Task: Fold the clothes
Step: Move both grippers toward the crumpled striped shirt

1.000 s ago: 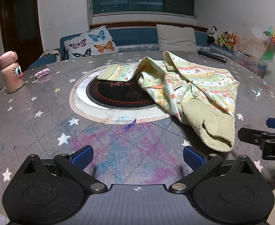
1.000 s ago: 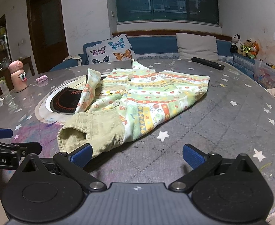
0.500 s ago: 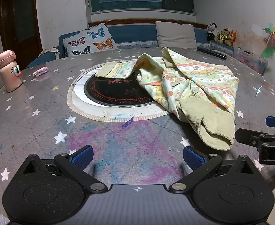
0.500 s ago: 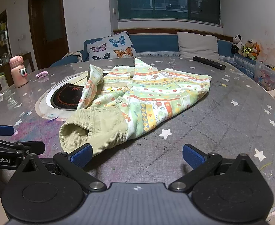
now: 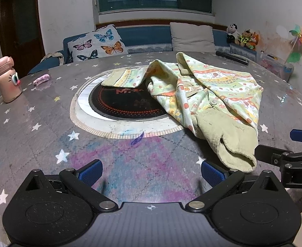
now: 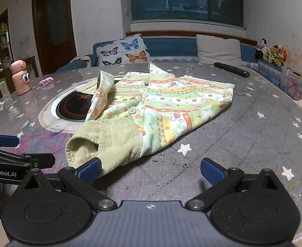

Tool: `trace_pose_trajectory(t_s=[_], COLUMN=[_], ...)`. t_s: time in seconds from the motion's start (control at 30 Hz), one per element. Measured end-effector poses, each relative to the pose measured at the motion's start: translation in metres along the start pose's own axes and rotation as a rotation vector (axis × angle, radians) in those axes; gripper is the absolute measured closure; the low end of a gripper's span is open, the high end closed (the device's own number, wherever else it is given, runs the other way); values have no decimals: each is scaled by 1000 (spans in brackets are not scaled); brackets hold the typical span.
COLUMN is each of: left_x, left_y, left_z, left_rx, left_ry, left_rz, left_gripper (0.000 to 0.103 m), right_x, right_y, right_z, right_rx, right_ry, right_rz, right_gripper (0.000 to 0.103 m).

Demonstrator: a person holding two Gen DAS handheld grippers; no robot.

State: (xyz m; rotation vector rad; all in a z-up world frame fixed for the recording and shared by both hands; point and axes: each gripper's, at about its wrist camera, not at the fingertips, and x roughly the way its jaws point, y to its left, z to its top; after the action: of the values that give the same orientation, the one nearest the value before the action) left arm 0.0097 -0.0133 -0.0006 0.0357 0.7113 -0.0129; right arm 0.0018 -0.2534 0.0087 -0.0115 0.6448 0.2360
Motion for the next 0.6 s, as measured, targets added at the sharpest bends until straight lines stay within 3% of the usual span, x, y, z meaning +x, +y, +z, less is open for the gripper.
trace_pose_trajectory(t_s=[0.6], left_x=[13], left_y=[-1], left_z=[20], left_rx=[9], left_ry=[6], left_rz=[-12], left_gripper=[0], right_x=[10], right_y=[0], right_z=[11], right_rx=[-6], right_ry=[8], right_rz=[11], right_gripper=[0])
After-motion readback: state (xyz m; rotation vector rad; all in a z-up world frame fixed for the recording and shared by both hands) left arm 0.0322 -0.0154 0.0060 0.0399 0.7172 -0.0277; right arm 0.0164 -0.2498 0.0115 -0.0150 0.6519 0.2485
